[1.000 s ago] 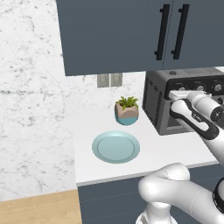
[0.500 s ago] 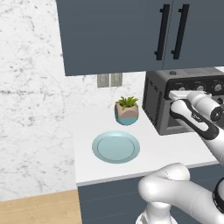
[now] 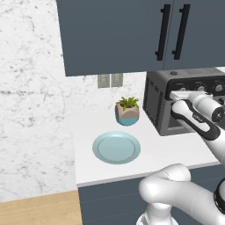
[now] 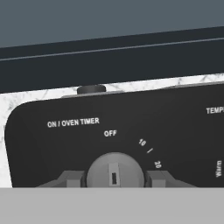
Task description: Pick up the kebab skewer and baguette bread, and place them inside the toaster oven. Close the toaster oven door and start by setting the timer.
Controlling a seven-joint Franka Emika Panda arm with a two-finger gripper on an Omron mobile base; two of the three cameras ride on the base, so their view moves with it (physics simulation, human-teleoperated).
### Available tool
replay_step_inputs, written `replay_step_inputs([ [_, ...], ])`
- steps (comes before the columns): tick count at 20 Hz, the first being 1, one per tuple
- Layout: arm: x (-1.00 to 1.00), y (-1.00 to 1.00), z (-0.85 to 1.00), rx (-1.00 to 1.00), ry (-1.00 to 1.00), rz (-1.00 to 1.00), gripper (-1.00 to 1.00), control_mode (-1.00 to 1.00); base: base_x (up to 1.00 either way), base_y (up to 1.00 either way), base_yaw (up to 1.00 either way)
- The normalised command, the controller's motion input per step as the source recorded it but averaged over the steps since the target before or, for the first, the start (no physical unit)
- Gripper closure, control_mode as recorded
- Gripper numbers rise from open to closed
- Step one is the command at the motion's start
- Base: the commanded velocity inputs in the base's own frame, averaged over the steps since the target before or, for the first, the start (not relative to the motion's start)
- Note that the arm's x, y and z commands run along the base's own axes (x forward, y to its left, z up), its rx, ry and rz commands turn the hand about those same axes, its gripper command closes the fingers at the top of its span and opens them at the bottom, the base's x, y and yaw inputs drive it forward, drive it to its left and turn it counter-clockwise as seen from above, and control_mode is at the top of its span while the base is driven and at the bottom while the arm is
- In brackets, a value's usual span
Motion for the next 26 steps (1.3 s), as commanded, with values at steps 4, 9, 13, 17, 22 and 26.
replay_step_inputs([
  [4,0.00,0.00,0.00,0.00,0.00,0.00,1.00,-1.00,0.00,0.00,0.00],
  [9,0.00,0.00,0.00,0.00,0.00,0.00,1.00,-1.00,0.00,0.00,0.00],
  [13,0.00,0.00,0.00,0.00,0.00,0.00,1.00,-1.00,0.00,0.00,0.00],
  [17,0.00,0.00,0.00,0.00,0.00,0.00,1.00,-1.00,0.00,0.00,0.00],
  [22,0.00,-0.02,0.00,0.02,0.00,0.00,1.00,-1.00,0.00,0.00,0.00],
  [26,0.00,-0.01,0.00,0.10,-0.01,0.00,1.00,-1.00,0.00,0.00,0.00],
])
